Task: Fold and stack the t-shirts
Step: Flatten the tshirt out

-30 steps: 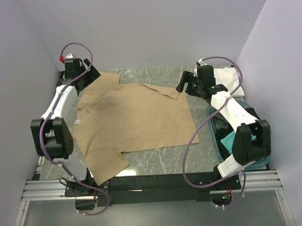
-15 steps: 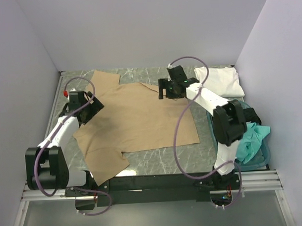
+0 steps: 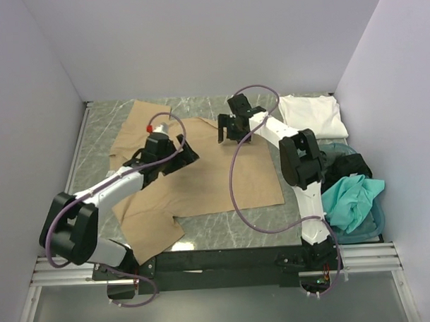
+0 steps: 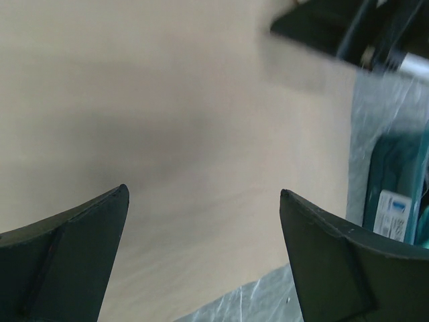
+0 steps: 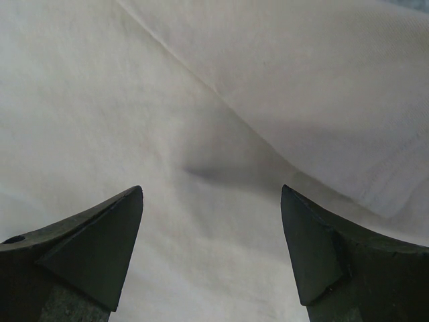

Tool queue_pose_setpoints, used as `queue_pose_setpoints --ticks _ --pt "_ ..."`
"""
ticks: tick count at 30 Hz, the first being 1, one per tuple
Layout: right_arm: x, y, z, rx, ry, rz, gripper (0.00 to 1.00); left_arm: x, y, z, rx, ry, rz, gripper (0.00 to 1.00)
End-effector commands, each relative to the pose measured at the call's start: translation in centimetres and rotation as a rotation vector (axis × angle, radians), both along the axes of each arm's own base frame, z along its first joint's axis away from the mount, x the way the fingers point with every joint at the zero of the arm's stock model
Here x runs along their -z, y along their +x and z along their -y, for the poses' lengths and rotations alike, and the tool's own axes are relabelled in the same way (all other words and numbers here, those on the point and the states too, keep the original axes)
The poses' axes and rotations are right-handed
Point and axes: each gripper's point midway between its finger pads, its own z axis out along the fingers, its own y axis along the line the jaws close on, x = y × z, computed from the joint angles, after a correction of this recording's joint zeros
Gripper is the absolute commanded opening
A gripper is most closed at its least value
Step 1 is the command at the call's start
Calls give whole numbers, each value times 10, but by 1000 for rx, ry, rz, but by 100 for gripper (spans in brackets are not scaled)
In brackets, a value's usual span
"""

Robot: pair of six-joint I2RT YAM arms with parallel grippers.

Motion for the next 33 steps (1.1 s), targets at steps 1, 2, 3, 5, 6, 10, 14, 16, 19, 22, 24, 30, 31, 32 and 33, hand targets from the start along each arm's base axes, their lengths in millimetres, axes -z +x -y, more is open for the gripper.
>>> queue_pose_setpoints --ticks 1,2,3,5,6,10,14,16,19,22,24,30,31,32,33 --pt "-10 20 -2 43 49 19 89 -2 -2 29 92 -26 28 99" --pt "-8 22 -1 47 53 14 89 11 -6 29 93 -5 0 99" --pt "-4 24 0 47 50 2 89 19 -10 29 95 13 -16 99" --pt "-1 29 2 54 39 5 89 40 -22 26 100 36 -70 99" --pt "4 30 3 59 31 -1 89 46 -29 29 116 33 -89 99" --pt "1 45 12 101 29 17 89 79 -51 20 101 60 -185 99" --pt "-13 73 25 153 25 81 89 108 -70 3 79 119 -262 99" --pt "-8 88 37 191 34 88 89 117 -75 -2 72 143 -291 99" --pt "-12 121 54 241 53 135 89 128 -86 -6 78 162 -335 99" --pt "-34 165 78 325 99 266 89 128 -91 -7 82 153 -335 99" --pt "-65 184 79 317 175 366 89 122 -91 -6 86 146 -320 100" --pt "-157 183 86 270 189 544 90 84 -74 0 93 138 -210 99" --pt "-166 179 88 262 168 559 90 75 -69 3 99 131 -187 100" --pt "-180 169 90 253 160 558 90 68 -67 4 102 127 -172 100" --pt "-182 162 89 240 152 550 90 63 -66 5 104 121 -161 99"
